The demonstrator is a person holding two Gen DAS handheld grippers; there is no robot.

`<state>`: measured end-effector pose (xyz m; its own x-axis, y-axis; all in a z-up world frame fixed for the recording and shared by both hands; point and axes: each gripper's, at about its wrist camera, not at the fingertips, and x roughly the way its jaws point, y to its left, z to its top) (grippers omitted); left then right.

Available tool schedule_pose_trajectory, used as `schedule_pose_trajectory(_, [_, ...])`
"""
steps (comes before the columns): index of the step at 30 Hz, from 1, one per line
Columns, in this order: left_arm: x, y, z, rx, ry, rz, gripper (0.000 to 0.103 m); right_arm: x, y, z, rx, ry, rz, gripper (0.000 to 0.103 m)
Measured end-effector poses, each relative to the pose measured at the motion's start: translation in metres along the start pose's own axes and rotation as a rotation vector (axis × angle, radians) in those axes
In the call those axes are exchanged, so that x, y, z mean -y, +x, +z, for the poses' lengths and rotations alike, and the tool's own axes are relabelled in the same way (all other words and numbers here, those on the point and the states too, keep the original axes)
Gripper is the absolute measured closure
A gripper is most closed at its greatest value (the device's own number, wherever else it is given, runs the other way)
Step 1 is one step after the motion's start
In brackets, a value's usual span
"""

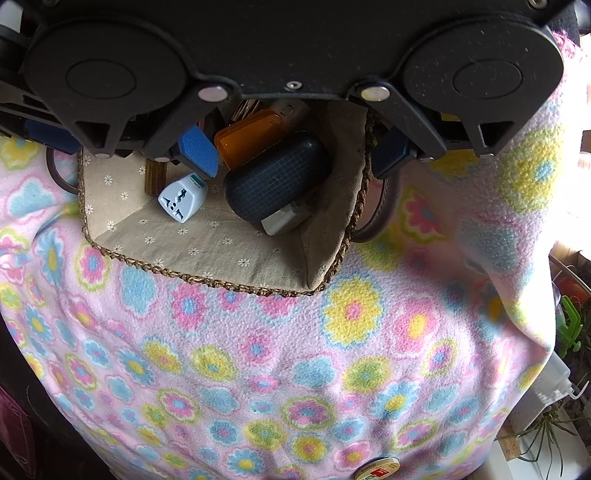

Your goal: Organize rigid objects

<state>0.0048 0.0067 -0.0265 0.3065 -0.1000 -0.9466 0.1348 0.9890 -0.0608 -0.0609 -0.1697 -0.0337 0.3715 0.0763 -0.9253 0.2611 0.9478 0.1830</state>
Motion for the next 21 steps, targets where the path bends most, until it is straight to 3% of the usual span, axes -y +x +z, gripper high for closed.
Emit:
schedule_pose_trajectory(13, [-0.0012,-0.0020,0.0009,0.013,-0.010,-0.002,0.017,0.0026,-0.0009,0.0007,0.006,0.014,0.000,0.032])
schedule_pose_trajectory(21, [0.0002,-0.0075,-0.0007,0.065,-0.019,0.009,0.017,0.0032,-0.0017,0.0013,0.012,0.024,0.005,0.029])
